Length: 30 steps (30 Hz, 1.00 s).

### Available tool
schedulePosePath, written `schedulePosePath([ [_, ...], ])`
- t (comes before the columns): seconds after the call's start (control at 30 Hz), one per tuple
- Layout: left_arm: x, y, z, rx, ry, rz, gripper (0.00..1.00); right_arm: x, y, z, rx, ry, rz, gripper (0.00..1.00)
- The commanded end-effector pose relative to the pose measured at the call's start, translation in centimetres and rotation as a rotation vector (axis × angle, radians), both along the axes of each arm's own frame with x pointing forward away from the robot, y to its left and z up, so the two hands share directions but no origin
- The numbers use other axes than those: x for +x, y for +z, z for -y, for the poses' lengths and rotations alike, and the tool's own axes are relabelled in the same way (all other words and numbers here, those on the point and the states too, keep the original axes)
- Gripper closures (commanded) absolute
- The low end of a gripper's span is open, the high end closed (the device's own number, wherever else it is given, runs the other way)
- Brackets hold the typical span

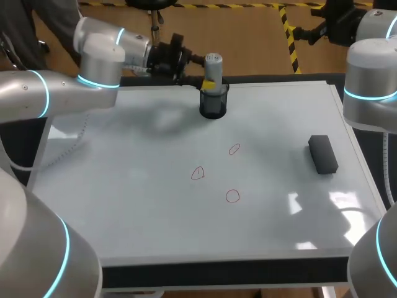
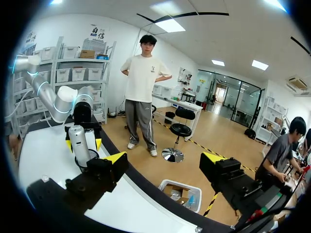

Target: Pick up the inspection probe, press it on each red-marked spot on the whiteboard one by one, put down the probe, pick up the eraser, and wipe off all the red marks.

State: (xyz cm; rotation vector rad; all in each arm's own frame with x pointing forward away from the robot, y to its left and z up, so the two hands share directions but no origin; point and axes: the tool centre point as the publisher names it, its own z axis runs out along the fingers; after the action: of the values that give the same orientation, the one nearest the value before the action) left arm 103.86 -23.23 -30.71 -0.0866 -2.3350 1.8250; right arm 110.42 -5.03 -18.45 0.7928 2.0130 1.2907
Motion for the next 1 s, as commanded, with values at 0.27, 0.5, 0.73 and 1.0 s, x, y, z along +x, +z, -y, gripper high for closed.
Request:
schedulePosePath([
  [0.27,0.6,-0.6,1.0,-0.012,-0.03,-0.001,0.0,0.0,0.0,0.0,0.0,0.0,0.0,0.0],
  [0.5,0.6,-1.2,1.2,-0.015,-0.037,-0.008,0.0,0.0,0.0,0.0,0.0,0.0,0.0,0.0],
  [0.73,0.3,-1.5,1.4,-0.017,-0.047,-0.016,0.0,0.0,0.0,0.0,0.0,0.0,0.0,0.0],
  [1.0,0.3,-1.5,1.4,-0.022,-0.049,-0.011,0.84,0.0,0.0,0.0,0.0,0.0,0.0,0.0],
])
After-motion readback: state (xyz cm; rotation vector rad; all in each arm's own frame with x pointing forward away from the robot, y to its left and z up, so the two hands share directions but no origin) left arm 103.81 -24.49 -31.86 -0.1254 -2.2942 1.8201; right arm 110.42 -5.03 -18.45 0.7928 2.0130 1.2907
